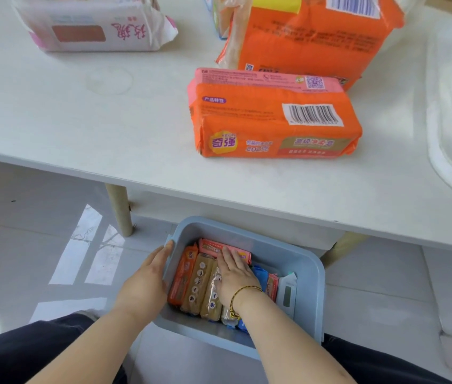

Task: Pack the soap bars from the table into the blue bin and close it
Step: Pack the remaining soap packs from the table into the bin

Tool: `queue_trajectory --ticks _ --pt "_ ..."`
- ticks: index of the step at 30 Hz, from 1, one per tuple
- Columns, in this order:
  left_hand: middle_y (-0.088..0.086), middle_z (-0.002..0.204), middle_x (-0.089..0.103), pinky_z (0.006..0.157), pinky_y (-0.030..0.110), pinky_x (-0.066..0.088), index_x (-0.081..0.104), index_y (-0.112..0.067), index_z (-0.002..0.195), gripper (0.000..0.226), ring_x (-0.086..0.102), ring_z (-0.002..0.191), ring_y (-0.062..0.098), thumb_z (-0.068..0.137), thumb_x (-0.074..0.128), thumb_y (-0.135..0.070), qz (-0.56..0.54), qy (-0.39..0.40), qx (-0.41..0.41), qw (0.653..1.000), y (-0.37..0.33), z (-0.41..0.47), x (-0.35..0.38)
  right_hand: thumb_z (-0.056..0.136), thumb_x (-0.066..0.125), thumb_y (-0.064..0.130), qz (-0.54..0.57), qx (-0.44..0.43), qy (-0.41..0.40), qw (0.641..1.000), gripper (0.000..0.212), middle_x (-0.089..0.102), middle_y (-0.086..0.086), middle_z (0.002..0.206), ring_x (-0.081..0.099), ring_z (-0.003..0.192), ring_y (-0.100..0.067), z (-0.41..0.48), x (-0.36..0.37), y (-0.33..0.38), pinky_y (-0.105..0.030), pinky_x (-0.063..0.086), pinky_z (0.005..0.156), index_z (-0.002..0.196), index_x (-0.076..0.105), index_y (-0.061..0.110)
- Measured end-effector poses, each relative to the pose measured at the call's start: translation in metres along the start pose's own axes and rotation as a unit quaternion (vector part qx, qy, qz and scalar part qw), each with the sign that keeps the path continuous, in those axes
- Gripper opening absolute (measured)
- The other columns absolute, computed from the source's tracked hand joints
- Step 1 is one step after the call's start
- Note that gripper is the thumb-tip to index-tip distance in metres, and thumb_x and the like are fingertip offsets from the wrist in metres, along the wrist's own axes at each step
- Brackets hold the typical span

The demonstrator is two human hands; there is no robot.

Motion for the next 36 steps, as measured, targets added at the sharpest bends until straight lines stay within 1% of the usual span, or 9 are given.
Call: queue_trajectory --ticks 6,10,16,20,23,25,28,31,36 --pt "-0.007 0.154 0.014 0.091 0.028 0.044 0.004 -0.030 0.144 0.071 0.044 0.126 0.020 0.088 0.037 -0.001 0.051 0.045 0.001 0.998 -0.006 -0.005 -0.005 0.082 0.036 -0.012 0.013 -0.025 -0.012 1.000 0.083 -0.012 0.001 0.158 -0.009 0.145 -0.016 -0.023 -0.024 0.008 -0.029 -0.005 0.117 0.147 -0.004 0.018" --pt "-0.005 0.155 0.015 0.103 0.031 0.039 0.010 -0.029 0.144 0.063 0.034 0.134 0.019 0.091 0.038 -0.010 0.105 0.064 0.000 0.992 -0.011 -0.019 -0.022 0.083 0.035 -0.014 0.026 -0.072 -0.058 0.995 0.080 -0.003 0.005 0.158 -0.002 0.145 -0.014 -0.059 -0.055 0.033 -0.029 0.000 0.117 0.148 0.005 0.022" --pt "-0.006 0.145 0.039 0.095 0.032 0.043 0.033 -0.026 0.137 0.045 0.045 0.125 0.020 0.094 0.039 -0.015 0.060 -0.117 0.091 0.987 -0.054 -0.066 -0.104 0.097 0.032 0.013 0.056 -0.161 -0.238 0.956 0.040 0.052 0.000 0.138 0.047 0.126 -0.016 -0.147 -0.141 0.088 -0.023 0.035 0.104 0.134 0.046 0.019" --pt "-0.002 0.133 0.054 0.088 0.034 0.047 0.050 -0.022 0.127 0.038 0.053 0.118 0.022 0.090 0.048 -0.011 0.030 -0.275 0.173 0.945 -0.069 -0.118 -0.168 0.089 0.048 0.008 0.091 -0.257 -0.384 0.882 0.029 0.073 -0.006 0.102 0.068 0.094 -0.020 -0.218 -0.192 0.131 -0.025 0.049 0.083 0.113 0.066 0.010" --pt "0.011 0.109 0.069 0.072 0.041 0.055 0.066 -0.008 0.106 0.032 0.066 0.096 0.033 0.077 0.062 0.005 0.035 -0.369 0.237 0.898 -0.075 -0.146 -0.206 0.076 0.057 0.001 0.080 -0.301 -0.491 0.813 0.023 0.075 -0.010 0.079 0.069 0.066 -0.021 -0.247 -0.231 0.154 -0.024 0.049 0.063 0.094 0.072 0.002" --pt "0.020 0.115 0.065 0.080 0.049 0.053 0.063 -0.004 0.110 0.040 0.063 0.100 0.040 0.072 0.066 0.007 0.050 -0.395 0.236 0.887 -0.069 -0.147 -0.219 0.080 0.058 0.000 0.059 -0.287 -0.484 0.825 0.026 0.073 -0.012 0.090 0.067 0.077 -0.023 -0.242 -0.255 0.168 -0.028 0.048 0.071 0.104 0.068 0.002" --pt "0.011 0.153 0.022 0.115 0.042 0.016 0.025 -0.017 0.141 0.060 0.020 0.141 0.029 0.088 0.053 -0.019 0.053 -0.341 0.161 0.925 -0.051 -0.128 -0.218 0.087 0.055 0.011 -0.010 -0.226 -0.435 0.871 0.041 0.057 -0.011 0.127 0.052 0.115 -0.025 -0.210 -0.291 0.180 -0.025 0.035 0.093 0.127 0.051 0.008" --pt "0.000 0.157 -0.002 0.117 0.038 -0.001 0.002 -0.027 0.144 0.068 -0.007 0.144 0.023 0.091 0.043 -0.038 0.073 -0.312 0.134 0.938 -0.048 -0.111 -0.211 0.086 0.059 0.028 -0.053 -0.178 -0.386 0.904 0.058 0.041 -0.007 0.142 0.034 0.132 -0.024 -0.172 -0.314 0.193 -0.029 0.027 0.107 0.138 0.038 0.015" --pt "-0.004 0.156 -0.007 0.117 0.043 -0.005 -0.004 -0.033 0.142 0.072 -0.013 0.142 0.024 0.089 0.042 -0.044 0.109 -0.298 0.130 0.939 -0.045 -0.098 -0.211 0.078 0.065 0.044 -0.051 -0.143 -0.353 0.923 0.080 0.031 -0.004 0.149 0.024 0.138 -0.024 -0.124 -0.346 0.215 -0.031 0.021 0.112 0.143 0.026 0.016"
Point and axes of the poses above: each hand's wrist, its own z-axis towards the middle knuckle, its own x-axis out of the palm, y = z × x, the point moved 7 cm from there along z, towards the middle knuckle
